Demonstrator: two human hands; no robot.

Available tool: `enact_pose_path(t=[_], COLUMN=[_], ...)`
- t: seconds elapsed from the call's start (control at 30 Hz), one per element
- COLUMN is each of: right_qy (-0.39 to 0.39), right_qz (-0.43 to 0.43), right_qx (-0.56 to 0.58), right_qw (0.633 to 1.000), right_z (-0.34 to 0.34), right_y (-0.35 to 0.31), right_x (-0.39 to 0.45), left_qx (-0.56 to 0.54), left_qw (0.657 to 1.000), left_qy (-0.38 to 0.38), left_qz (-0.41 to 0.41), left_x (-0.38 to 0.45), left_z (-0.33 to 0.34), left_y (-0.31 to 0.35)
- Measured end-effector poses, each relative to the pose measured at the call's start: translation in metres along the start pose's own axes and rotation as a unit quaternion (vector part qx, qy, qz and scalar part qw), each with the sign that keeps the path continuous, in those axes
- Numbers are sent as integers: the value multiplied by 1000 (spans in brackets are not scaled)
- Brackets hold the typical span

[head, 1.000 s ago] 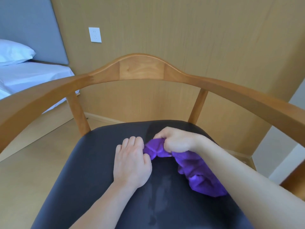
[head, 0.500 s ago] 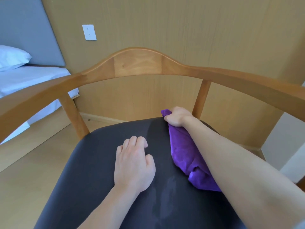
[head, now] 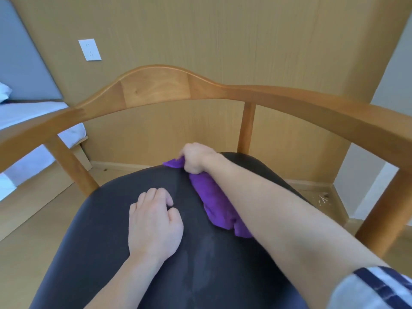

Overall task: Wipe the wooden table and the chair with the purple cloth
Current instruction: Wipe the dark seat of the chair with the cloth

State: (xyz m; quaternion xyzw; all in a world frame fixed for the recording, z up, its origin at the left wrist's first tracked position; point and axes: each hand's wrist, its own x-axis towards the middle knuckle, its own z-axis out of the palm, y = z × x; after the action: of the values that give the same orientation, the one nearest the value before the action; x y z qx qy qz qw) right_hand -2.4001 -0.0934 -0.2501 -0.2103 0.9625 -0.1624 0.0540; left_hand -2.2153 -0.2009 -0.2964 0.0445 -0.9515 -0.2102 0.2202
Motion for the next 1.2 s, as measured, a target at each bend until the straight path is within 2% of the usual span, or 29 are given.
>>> enact_pose_path(t=[0.13,0.23,0.3,0.37,0.43,0.47,0.53,0.6,0.63,0.77,0.87,1.03,1.1,1.2], right_qy=[40,63,70,72,70,70,78,95,104,152,144,43,-8,-58], right_qz=[136,164,171,182,188,191,189,184,178,135,118,34,-9,-58], right_qx=[15,79,80,69,63,63,72,99,120,207,212,80,14,-1], right_qw=[990,981,979,978,978,977,976,973,971,957,959,995,1000,997], right_z=[-27,-20,-13,-11,-10,-9,-8,-7,-7,-3,-6,9,18,21], right_y=[71,86,83,83,84,84,84,88,90,100,97,18,-18,-37], right_x=[-3,2,8,11,11,11,9,8,9,7,9,21,16,-4], left_qx=[-8,-41,-133,-250,-305,-284,-106,65,104,101,104,106,105,100], left_qw=[1000,999,986,949,929,939,983,984,979,979,984,986,987,988], left_qy=[4,10,23,29,4,-32,-123,-165,-177,-170,-143,-126,-118,-114], left_qz=[10,-10,-96,-188,-212,-191,-81,-4,0,-44,-40,-35,-34,-36], left_x=[0,2,6,10,13,12,6,-2,-8,-26,-22,-20,-19,-20], left_z=[3,7,4,-2,-11,-19,-37,-51,-57,-56,-54,-52,-52,-51], left_y=[0,-3,-6,-7,-10,-15,-34,-59,-69,-76,-76,-81,-83,-85])
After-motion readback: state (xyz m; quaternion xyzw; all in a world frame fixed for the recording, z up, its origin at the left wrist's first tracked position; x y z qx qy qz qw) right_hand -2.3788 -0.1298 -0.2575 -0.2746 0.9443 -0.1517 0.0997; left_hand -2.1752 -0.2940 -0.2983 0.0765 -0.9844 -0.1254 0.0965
